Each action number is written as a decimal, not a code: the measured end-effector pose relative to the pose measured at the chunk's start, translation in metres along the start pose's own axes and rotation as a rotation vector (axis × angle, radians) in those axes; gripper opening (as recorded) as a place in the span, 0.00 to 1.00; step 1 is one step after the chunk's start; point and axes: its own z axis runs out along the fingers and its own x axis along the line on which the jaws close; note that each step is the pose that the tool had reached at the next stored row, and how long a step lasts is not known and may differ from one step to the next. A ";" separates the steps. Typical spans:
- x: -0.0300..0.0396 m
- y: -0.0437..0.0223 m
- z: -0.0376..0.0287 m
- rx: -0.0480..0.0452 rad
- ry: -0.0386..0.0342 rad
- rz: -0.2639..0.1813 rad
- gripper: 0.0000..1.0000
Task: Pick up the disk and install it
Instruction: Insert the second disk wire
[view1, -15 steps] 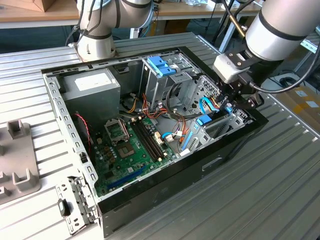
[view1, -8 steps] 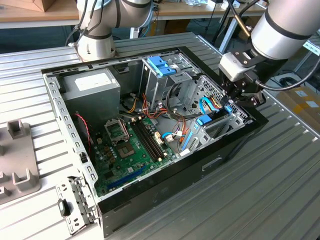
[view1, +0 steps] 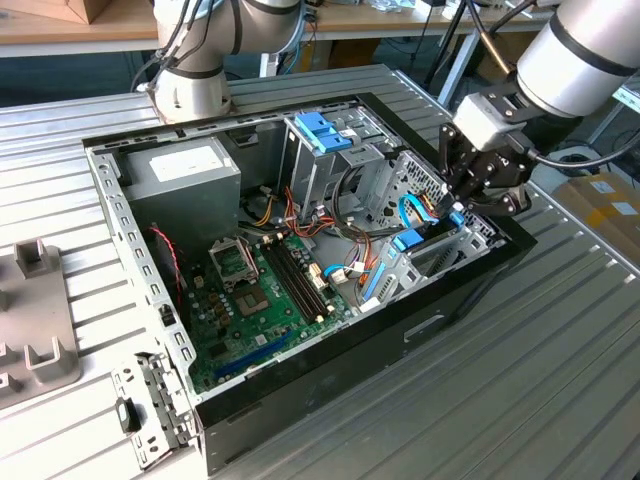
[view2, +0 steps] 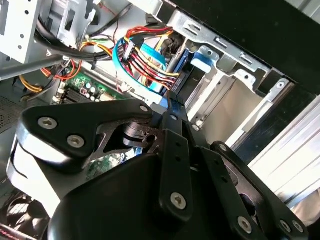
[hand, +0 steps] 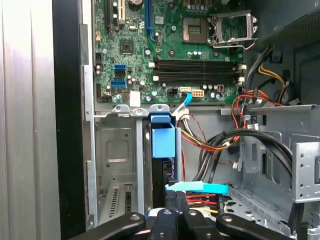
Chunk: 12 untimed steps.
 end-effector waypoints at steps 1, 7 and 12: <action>0.0000 -0.0021 0.0001 -0.0013 0.0001 0.000 0.10; -0.0002 -0.0232 0.0007 -0.0116 0.0002 0.002 0.10; -0.0003 -0.0277 0.0007 -0.0131 0.0002 0.002 0.10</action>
